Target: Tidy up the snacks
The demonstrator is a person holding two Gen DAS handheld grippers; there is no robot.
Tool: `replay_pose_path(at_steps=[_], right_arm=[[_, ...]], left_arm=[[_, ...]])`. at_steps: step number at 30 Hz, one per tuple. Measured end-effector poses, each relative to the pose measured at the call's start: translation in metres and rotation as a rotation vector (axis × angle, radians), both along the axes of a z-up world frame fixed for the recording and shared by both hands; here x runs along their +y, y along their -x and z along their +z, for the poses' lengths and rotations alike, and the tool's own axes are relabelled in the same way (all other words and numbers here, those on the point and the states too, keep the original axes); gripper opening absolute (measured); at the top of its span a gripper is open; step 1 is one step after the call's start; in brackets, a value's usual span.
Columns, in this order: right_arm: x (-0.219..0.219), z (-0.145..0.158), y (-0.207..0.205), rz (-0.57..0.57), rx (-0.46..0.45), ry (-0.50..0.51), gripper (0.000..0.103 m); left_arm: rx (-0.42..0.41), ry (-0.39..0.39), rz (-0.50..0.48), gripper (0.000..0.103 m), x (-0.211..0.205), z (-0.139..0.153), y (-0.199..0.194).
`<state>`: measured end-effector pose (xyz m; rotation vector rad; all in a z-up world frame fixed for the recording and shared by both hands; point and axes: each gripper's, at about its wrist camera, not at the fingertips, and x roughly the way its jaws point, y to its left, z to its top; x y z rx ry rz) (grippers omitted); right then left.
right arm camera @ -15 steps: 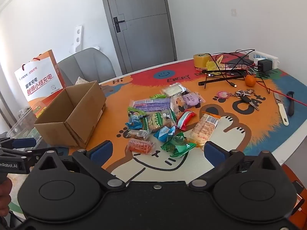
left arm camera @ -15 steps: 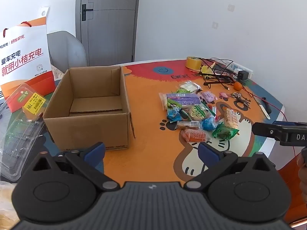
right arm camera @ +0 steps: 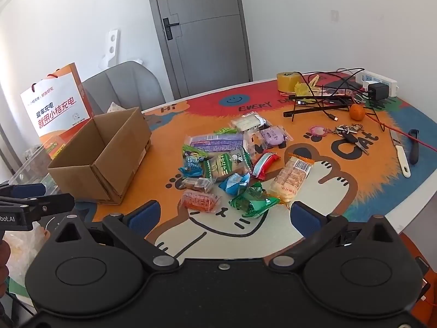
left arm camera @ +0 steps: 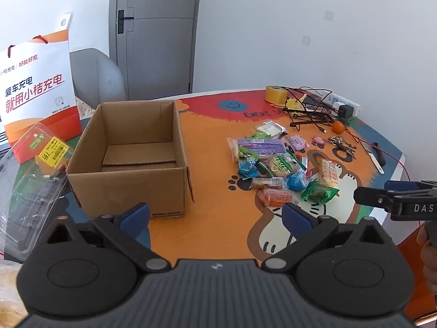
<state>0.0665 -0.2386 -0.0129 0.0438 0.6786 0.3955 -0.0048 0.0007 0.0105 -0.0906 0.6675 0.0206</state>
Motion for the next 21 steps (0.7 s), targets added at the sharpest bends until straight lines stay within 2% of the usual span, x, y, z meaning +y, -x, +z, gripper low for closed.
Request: replay_pose_path(at_steps=[21], right_arm=[[0.0044, 0.0009, 0.0036, 0.003, -0.006, 0.012, 0.103]], left_arm=[[-0.015, 0.002, -0.004, 0.102, -0.0025, 0.0033, 0.0041]])
